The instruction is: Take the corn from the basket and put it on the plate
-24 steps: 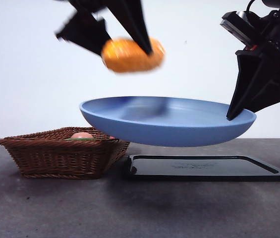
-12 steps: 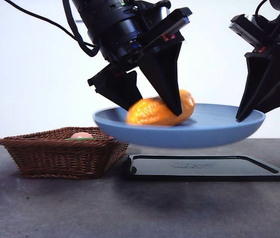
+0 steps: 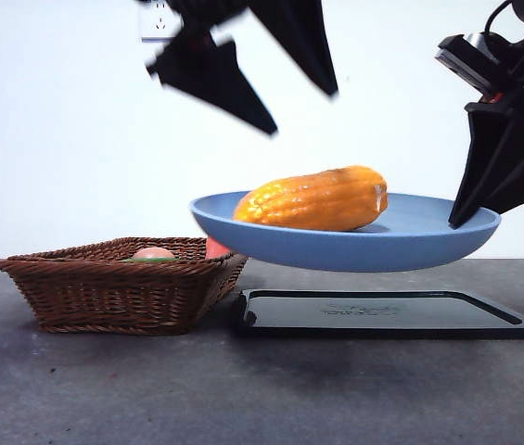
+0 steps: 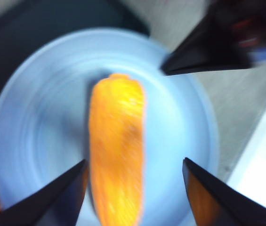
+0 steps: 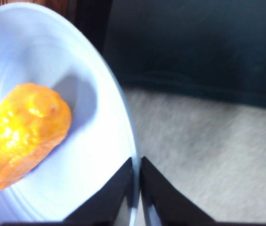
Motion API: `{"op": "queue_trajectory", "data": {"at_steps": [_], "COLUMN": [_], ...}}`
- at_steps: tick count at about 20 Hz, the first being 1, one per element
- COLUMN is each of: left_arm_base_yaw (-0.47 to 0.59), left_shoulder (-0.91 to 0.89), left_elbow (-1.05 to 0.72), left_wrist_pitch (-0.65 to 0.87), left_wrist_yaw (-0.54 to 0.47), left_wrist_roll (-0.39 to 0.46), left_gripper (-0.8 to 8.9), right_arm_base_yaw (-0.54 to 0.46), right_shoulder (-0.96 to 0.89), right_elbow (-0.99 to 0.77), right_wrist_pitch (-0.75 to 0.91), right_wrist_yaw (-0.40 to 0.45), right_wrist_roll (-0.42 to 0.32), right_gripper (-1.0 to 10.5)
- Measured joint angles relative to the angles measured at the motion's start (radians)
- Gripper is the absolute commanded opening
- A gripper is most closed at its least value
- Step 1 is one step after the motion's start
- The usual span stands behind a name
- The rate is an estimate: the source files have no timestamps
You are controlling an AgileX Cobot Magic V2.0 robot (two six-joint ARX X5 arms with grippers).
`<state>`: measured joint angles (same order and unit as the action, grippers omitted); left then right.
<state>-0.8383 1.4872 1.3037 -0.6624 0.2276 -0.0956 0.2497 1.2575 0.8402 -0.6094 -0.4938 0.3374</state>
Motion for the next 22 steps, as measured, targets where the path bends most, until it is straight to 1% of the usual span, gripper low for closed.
{"op": "queue_trajectory", "data": {"at_steps": [3,5,10,16,18,22], "left_arm_base_yaw": [0.0,0.0,0.0,-0.001,-0.001,-0.001], "left_shoulder": [-0.092,-0.161,-0.286,-0.307,-0.307,-0.307], "left_elbow": [0.0,0.0,0.0,0.0,0.0,0.0], "left_wrist_pitch": [-0.011,-0.014,-0.041,-0.048,-0.056,-0.056], "left_wrist_yaw": [0.0,0.0,0.0,0.0,0.0,0.0], "left_wrist_roll": [0.0,-0.005,-0.019,-0.023,-0.024,-0.026], "left_gripper": [3.28,3.27,3.27,3.27,3.27,3.27], "right_arm_base_yaw": [-0.054,-0.095,-0.149,-0.177,-0.181,-0.185], "right_shoulder": [0.031,0.088,0.276,0.507,0.554,0.597], "right_elbow": [0.002,0.018,0.145,0.327,0.358,0.364], "right_wrist_pitch": [0.013,0.016,0.039,0.043,0.046,0.07], "right_wrist_yaw": [0.0,0.001,0.003,0.004,0.004,0.003], "right_wrist_roll": [0.0,-0.005,-0.035,-0.071,-0.076,-0.087], "right_gripper": [0.0,0.0,0.0,0.0,0.0,0.0]}}
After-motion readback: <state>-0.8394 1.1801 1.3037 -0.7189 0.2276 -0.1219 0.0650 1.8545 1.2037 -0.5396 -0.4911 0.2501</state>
